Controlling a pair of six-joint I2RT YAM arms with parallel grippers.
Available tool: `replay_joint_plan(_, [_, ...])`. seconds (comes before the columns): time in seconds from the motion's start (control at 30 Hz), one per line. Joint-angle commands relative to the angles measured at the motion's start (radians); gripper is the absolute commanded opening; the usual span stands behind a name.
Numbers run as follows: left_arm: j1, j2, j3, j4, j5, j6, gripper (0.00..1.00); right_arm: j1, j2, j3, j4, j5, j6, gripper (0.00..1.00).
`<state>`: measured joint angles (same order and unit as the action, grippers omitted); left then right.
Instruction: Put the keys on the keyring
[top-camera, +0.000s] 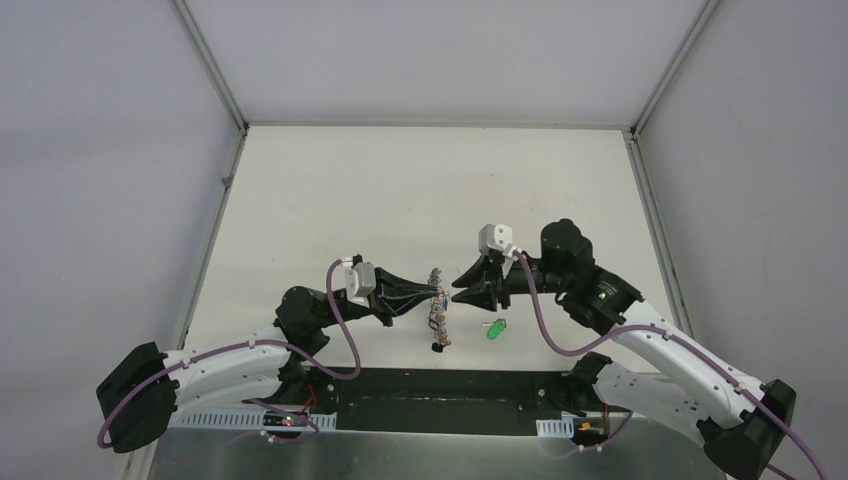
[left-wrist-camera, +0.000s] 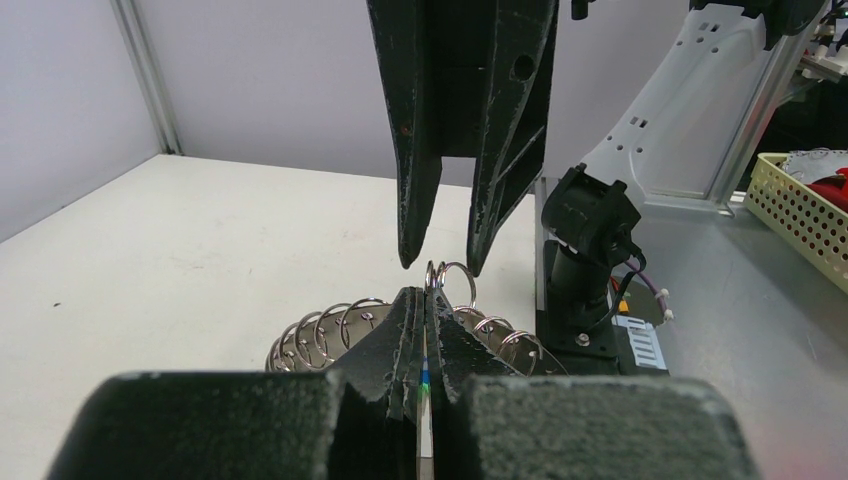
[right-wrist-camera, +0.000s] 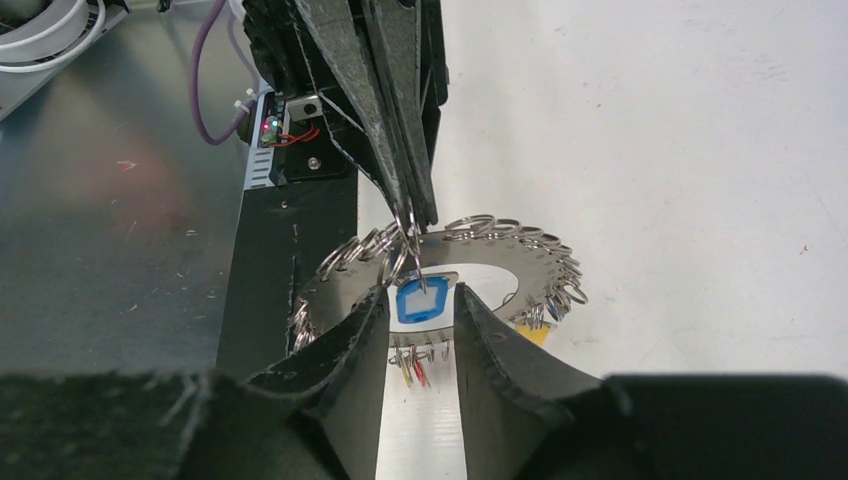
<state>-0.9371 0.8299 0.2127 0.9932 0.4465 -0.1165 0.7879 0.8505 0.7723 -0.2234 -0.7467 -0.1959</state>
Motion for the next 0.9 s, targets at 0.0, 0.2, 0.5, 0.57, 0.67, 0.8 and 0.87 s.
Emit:
replay_joint_plan(0.0, [-0.010, -0.024, 0.016, 0.087, -0.009, -0.010, 0.00, -0.001, 0.009, -0.007, 0.036, 0.021, -0.019, 0.31])
replay_joint_plan(0.2, [-0.010, -0.030, 0.019, 0.074, -0.009, -0.008, 0.00, 0.000, 0.048, 0.010, 0.036, 0.007, -0.010, 0.31])
replay_joint_plan(0.5, [-0.010, -0.028, 0.021, 0.059, -0.012, -0.011, 0.00, 0.002, 0.071, 0.002, 0.167, -0.054, 0.060, 0.33])
replay_joint_plan(0.57, [-0.010, -0.026, 0.021, 0.060, -0.012, -0.013, 0.00, 0.004, 0.082, 0.005, 0.190, -0.062, 0.076, 0.31])
replay_joint_plan(0.67, [-0.010, -0.022, 0.022, 0.061, -0.014, -0.013, 0.00, 0.009, 0.099, 0.013, 0.210, -0.071, 0.085, 0.24])
replay_joint_plan(0.8, [-0.010, -0.019, 0.025, 0.067, -0.015, -0.011, 0.00, 0.013, 0.119, 0.015, 0.210, -0.078, 0.086, 0.17])
replay_joint_plan(0.87, [-0.010, -0.019, 0.025, 0.067, -0.015, -0.012, 0.00, 0.015, 0.124, 0.014, 0.211, -0.079, 0.088, 0.13])
